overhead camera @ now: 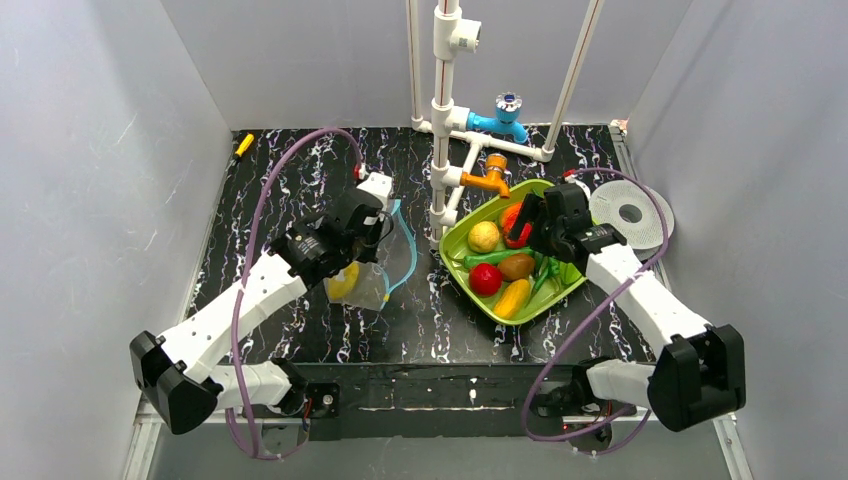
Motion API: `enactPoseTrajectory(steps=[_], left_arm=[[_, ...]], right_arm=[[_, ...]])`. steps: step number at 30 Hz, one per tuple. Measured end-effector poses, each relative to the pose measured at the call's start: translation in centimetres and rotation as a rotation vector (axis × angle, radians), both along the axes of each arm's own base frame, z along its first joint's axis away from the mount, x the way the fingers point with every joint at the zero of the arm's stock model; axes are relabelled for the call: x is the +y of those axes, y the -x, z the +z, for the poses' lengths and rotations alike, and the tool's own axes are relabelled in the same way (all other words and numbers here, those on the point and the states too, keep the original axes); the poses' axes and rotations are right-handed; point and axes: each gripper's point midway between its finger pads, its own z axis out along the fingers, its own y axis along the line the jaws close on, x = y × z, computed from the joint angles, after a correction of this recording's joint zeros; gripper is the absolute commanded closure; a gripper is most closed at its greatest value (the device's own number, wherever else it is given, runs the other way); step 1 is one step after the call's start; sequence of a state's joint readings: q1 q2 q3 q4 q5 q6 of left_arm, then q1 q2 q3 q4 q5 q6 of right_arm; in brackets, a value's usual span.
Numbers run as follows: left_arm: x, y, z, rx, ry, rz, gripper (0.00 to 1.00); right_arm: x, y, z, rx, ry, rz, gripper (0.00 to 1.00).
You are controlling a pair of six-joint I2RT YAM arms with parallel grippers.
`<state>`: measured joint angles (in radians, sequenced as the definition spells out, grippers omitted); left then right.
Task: Place the food in the zip-top bag and seal the zipper
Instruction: Pick up the fake fruit from the bin.
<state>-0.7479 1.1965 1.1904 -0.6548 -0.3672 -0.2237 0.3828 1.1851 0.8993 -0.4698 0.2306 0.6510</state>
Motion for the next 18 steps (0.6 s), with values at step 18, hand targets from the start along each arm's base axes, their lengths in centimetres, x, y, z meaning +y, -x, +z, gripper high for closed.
enactPoseTrajectory(steps=[18], left_arm=[[2.2,1.0,-2.2,-0.045,-0.045,-0.004,1.0]], right_arm=[[-0.4,-3.1,-4.1,0.089,-0.141,-0.006,0.12]])
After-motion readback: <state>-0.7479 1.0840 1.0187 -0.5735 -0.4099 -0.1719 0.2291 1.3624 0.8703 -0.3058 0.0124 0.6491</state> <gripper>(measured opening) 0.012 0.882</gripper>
